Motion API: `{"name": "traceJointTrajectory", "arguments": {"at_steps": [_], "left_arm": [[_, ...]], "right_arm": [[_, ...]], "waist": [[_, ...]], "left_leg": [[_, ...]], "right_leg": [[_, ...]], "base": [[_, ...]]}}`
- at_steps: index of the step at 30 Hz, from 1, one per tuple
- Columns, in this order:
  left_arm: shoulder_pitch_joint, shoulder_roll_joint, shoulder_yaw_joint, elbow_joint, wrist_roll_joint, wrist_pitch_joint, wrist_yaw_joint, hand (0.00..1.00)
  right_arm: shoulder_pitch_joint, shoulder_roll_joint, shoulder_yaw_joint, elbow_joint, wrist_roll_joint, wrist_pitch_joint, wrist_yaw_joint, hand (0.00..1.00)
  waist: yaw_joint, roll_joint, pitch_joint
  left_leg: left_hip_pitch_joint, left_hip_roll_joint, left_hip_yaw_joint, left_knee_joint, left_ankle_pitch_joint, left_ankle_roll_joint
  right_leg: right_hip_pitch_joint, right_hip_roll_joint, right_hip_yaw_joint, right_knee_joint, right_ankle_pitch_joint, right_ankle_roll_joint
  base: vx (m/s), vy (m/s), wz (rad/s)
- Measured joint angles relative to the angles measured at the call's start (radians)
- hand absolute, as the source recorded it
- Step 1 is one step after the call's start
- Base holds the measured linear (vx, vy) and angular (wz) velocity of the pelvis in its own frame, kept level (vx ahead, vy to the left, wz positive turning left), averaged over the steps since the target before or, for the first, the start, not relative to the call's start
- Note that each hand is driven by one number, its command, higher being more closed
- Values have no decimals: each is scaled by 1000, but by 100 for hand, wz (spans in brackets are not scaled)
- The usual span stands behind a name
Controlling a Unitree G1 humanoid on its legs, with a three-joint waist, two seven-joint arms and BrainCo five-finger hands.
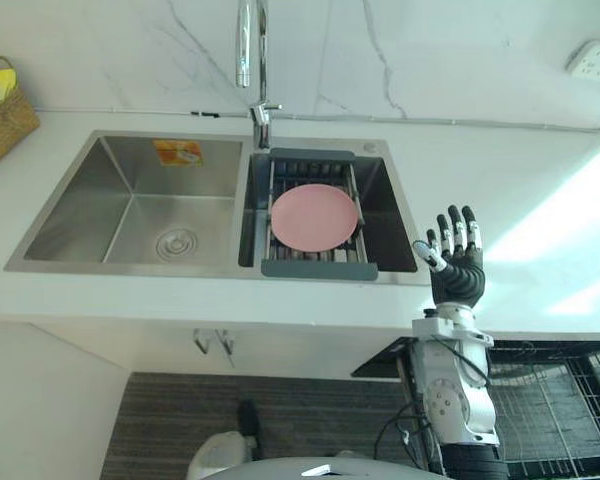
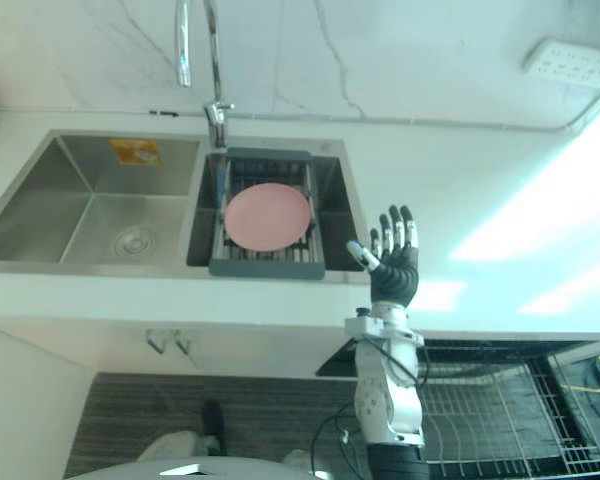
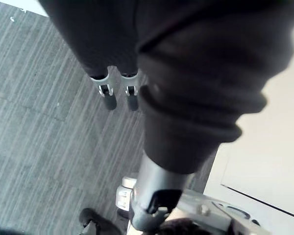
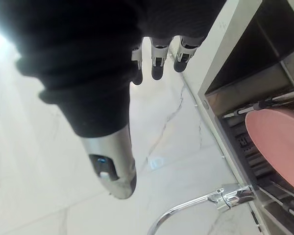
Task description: Walk over to the sink, pick up the cup, carry it to the dishwasher, place the cup inside the dishwasher, then close the dishwasher door
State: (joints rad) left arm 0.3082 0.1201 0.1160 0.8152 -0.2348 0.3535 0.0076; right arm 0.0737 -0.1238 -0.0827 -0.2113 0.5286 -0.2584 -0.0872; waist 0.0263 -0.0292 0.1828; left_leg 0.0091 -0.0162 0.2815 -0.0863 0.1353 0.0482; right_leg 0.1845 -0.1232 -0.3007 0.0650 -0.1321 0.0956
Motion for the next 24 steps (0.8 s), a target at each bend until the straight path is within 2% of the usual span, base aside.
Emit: {"name": "traceJointTrajectory", "arguments": {"at_steps": [5,8,9,12,14,16,21,24], "left_arm": [[1,1,-1,0,0,8,-4,0],[5,-1,5,-1,2,21,-22,0],[9,0,6,-2,2,24,-30,0],[13,7,5,-12,3,40,-41,0],[19,9,4,-18,5,41,-52,0],[20,16,1,-20,6,53,-75,0],[19,32,1,-23,3,68,-108,0],[19,38,0,-27,1,73,-121,0]], "right_arm": [[3,-4,-8,-12,-155,0,-68,0],[2,-16,-49,-55,-331,6,-101,0],[-6,-37,-52,-60,-378,8,-107,0],[-42,-135,-52,-60,-519,61,-108,0],[-78,-176,-47,-56,-602,101,-89,0],[-128,-231,-35,-42,-700,151,-37,0],[-229,-318,29,58,-811,209,86,0],[-260,-352,68,165,-875,246,140,0]], "waist": [[0,-2,-1],[-1,-2,0],[0,-4,-1],[3,-13,-4],[4,-17,-5],[13,-24,-9],[30,-43,-19],[32,-46,-19]], "left_leg": [[7,-2,-6,0,0,0],[6,-3,-9,0,3,1],[7,-3,-9,0,2,1],[7,-3,-9,0,3,0],[6,-3,-8,0,3,0],[1,-4,-8,0,3,1],[-18,-12,-24,0,9,13],[-21,-33,-63,0,3,23]], "right_leg": [[12,0,-7,-2,0,0],[11,-1,-12,7,0,1],[11,-2,-11,4,0,0],[11,-2,-11,2,-3,-5],[11,-2,-12,-1,-2,-6],[9,-3,-17,-7,0,-5],[7,-8,-60,-15,3,0],[28,-23,-115,-14,-2,25]], "base": [[10,-9,4],[1,-3,3],[0,0,0],[0,0,0],[0,0,0],[0,0,0],[38,-7,12],[59,-3,43]]}}
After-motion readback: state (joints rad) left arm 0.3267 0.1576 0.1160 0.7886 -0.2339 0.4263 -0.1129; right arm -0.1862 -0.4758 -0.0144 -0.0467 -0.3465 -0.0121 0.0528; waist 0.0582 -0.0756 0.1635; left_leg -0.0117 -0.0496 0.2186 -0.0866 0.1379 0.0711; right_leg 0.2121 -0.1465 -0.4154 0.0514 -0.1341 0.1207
